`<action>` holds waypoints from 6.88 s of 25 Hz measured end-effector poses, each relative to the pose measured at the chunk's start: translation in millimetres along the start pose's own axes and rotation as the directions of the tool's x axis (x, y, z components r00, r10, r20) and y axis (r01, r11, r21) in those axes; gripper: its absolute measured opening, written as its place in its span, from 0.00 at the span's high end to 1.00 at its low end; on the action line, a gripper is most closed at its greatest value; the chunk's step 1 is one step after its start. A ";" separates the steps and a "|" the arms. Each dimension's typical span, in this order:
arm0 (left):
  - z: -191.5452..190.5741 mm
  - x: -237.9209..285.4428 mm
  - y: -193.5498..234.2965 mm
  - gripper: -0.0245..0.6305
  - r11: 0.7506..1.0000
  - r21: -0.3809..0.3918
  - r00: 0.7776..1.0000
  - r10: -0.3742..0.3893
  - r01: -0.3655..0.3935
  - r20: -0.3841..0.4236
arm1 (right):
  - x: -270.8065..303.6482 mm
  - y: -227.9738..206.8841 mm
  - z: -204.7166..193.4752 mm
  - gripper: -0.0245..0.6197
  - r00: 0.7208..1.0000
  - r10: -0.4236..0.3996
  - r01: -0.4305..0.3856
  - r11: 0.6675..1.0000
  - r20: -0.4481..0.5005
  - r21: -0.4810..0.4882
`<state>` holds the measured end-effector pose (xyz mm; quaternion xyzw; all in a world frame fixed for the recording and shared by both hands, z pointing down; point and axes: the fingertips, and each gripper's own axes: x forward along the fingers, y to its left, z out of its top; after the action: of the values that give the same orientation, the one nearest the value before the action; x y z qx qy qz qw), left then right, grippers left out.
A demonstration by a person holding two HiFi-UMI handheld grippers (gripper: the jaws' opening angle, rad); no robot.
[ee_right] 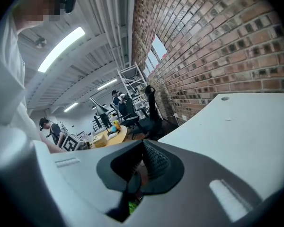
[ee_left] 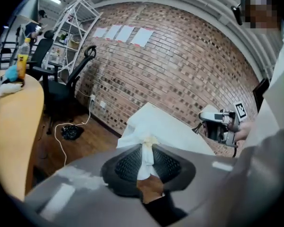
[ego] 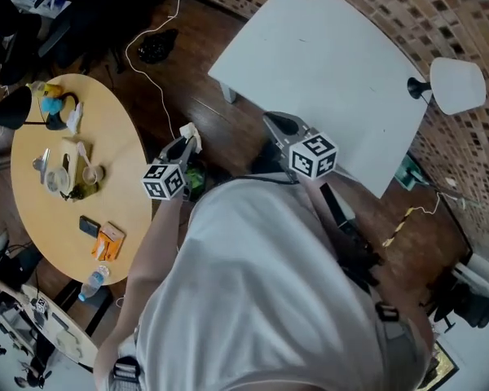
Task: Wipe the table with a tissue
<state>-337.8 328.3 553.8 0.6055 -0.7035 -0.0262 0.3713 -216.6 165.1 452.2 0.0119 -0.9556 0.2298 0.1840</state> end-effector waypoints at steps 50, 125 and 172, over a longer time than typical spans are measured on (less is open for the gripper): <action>131.7 363.7 -31.9 0.86 0.790 0.573 0.888 0.084 0.217 -0.452 | -96.8 -194.4 64.5 0.95 0.843 -0.519 0.464 0.833 0.138 0.301; 137.1 454.8 -168.3 0.88 0.732 0.646 0.904 0.102 0.215 -0.416 | -235.4 -241.0 14.9 0.95 0.752 -0.635 0.479 0.712 0.179 0.514; 80.8 400.9 -242.2 0.87 0.890 0.369 0.892 -0.084 0.268 -0.445 | -267.0 -252.8 22.0 0.95 0.760 -0.600 0.411 0.741 0.248 0.532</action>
<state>-177.4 -118.7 574.3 0.7250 -0.5374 0.2215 0.3695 51.7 -87.2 448.6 0.3660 -0.8514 0.3744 0.0314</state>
